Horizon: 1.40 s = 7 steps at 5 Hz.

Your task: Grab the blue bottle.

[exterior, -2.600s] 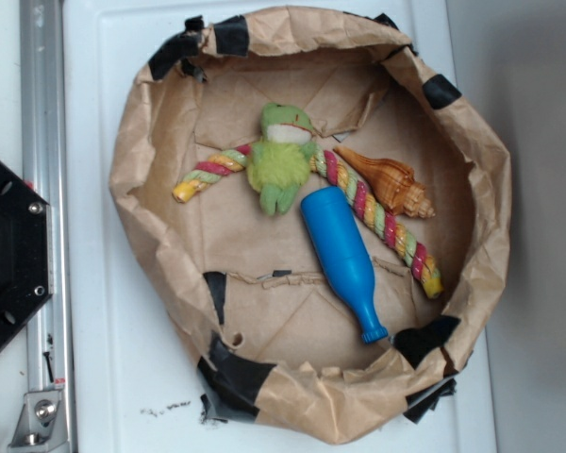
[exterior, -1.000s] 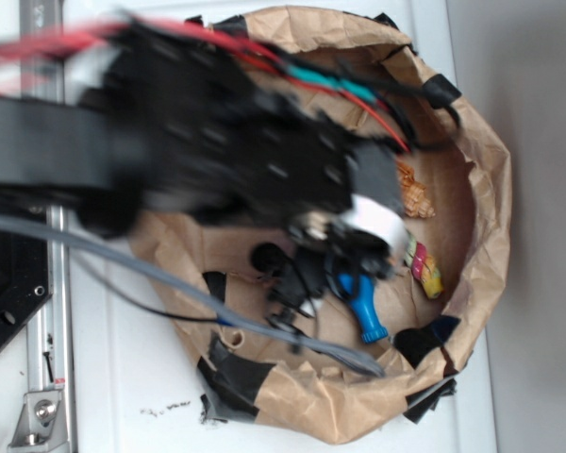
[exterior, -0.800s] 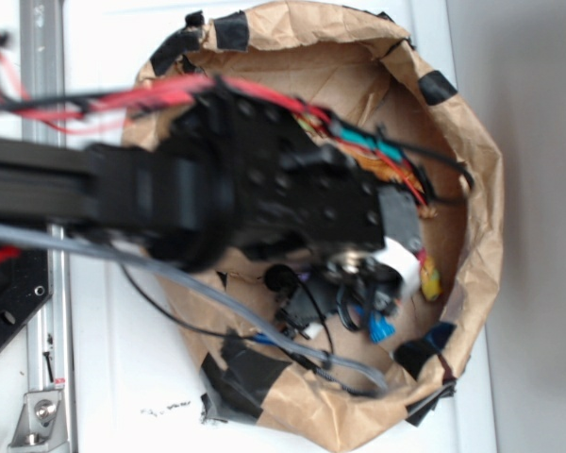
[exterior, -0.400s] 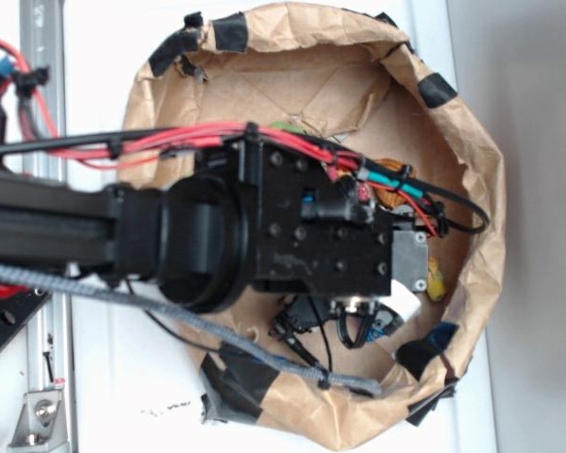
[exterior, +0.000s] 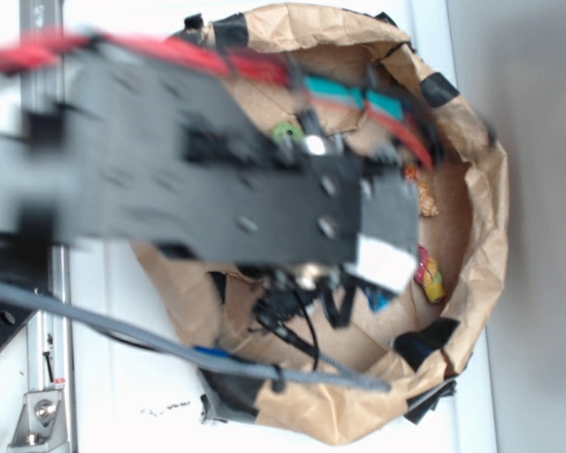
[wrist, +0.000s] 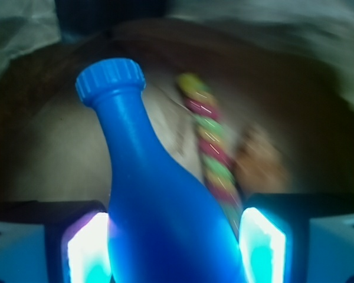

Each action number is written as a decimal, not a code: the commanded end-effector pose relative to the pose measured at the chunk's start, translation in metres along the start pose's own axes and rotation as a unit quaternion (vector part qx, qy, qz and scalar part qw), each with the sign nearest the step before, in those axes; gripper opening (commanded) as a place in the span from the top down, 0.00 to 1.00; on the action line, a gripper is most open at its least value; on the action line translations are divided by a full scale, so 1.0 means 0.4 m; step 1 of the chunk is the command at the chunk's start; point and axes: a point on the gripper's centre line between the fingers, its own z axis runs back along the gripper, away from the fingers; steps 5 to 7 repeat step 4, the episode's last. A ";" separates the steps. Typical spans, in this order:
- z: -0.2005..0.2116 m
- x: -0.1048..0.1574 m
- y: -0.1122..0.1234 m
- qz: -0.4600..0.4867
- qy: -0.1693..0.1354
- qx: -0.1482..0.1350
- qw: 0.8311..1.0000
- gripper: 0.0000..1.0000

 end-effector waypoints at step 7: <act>0.174 -0.033 0.032 0.382 0.029 0.042 0.923 1.00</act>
